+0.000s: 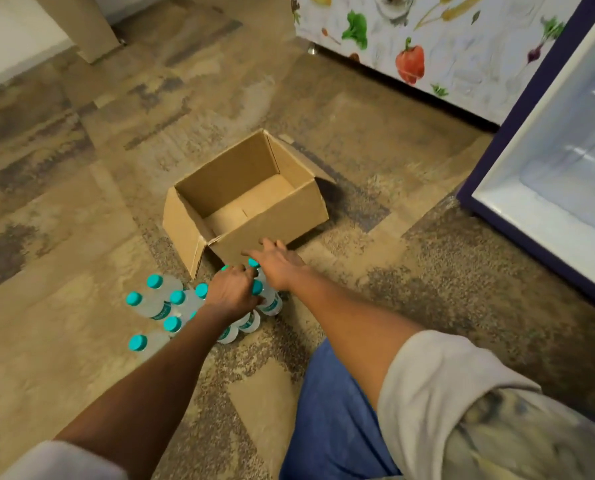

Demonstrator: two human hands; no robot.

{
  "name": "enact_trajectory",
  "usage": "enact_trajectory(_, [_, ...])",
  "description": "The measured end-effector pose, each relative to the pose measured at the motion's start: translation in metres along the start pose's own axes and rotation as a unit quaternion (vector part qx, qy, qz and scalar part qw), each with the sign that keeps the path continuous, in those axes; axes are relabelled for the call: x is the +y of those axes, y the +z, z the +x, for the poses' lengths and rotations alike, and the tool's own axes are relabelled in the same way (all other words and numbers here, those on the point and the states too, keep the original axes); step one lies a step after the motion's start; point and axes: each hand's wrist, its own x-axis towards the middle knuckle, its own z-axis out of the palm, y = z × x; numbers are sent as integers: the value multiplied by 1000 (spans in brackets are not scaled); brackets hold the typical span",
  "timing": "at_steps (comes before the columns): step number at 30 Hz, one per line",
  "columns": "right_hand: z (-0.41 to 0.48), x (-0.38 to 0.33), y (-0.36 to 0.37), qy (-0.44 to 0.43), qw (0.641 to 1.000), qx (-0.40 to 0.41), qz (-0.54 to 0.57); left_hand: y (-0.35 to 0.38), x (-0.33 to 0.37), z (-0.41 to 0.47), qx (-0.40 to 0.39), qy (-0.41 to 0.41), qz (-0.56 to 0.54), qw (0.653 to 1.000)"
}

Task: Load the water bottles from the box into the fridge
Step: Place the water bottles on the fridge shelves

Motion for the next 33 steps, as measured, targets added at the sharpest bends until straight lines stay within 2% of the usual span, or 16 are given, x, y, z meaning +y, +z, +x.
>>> enact_trajectory(3, [4, -2, 12, -10, 1000, -18, 0, 7, -1, 0, 15, 10, -5, 1000])
enact_trajectory(12, [-16, 24, 26, 45, 989, 68, 121, 12, 16, -10, 30, -4, -85, 996])
enact_trajectory(16, [-36, 42, 17, 98, 978, 114, 144, 3, 34, -11, 28, 9, -87, 996])
enact_trajectory(22, [-84, 87, -26, 144, 965, 146, 161, -31, 71, -9, 35, 28, -185, 982])
enact_trajectory(27, [-134, 119, -79, 172, 957, 200, 123, -83, 108, 1, 60, 55, -276, 958])
enact_trajectory(33, [-196, 139, -157, 198, 947, 239, 88, -170, 160, 7, 138, 113, -280, 943])
